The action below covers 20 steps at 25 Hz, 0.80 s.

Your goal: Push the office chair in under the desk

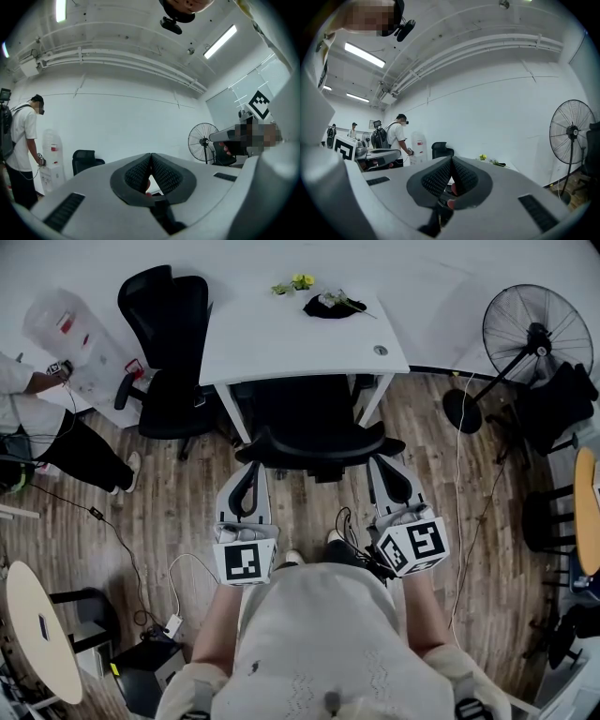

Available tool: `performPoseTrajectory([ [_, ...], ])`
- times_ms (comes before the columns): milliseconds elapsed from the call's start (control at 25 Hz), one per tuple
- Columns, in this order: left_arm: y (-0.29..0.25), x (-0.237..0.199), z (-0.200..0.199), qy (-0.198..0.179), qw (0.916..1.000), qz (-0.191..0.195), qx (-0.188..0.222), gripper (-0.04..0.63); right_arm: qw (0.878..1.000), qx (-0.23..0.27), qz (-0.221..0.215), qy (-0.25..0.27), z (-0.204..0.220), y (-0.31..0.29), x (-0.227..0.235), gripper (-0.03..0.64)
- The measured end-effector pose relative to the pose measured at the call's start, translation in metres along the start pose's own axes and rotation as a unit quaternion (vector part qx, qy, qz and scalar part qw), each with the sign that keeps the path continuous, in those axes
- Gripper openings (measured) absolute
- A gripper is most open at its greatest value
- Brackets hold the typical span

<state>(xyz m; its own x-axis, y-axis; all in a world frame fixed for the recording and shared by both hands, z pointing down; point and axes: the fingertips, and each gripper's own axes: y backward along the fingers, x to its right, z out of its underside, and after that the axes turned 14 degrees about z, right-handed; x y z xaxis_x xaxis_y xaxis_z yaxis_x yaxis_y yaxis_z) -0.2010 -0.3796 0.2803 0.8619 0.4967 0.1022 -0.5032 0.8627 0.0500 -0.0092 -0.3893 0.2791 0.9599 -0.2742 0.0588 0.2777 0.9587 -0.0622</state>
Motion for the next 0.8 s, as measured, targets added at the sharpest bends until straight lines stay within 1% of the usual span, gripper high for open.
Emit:
performPoseTrajectory([
  [120, 0.005, 0.001, 0.000, 0.004, 0.9999, 0.001, 0.010, 0.021, 1.000, -0.001, 0.001, -0.001, 0.003, 0.005, -0.005, 0.008],
  [240, 0.009, 0.001, 0.002, 0.006, 0.9999, 0.000, 0.008, 0.021, 1.000, -0.001, -0.001, 0.004, 0.003, 0.009, -0.007, 0.008],
  [440, 0.009, 0.003, 0.003, -0.007, 0.9999, 0.008, 0.011, 0.021, 1.000, -0.004, 0.009, -0.001, 0.005, 0.010, -0.002, 0.008],
  [600, 0.014, 0.003, 0.006, -0.010, 0.9999, 0.008, 0.004, 0.021, 1.000, -0.010, 0.017, -0.007, 0.009, 0.010, -0.001, 0.008],
  [800, 0.017, 0.002, 0.012, -0.012, 0.9999, 0.006, -0.005, 0.021, 1.000, -0.012, 0.016, -0.005, 0.012, 0.009, -0.001, 0.008],
])
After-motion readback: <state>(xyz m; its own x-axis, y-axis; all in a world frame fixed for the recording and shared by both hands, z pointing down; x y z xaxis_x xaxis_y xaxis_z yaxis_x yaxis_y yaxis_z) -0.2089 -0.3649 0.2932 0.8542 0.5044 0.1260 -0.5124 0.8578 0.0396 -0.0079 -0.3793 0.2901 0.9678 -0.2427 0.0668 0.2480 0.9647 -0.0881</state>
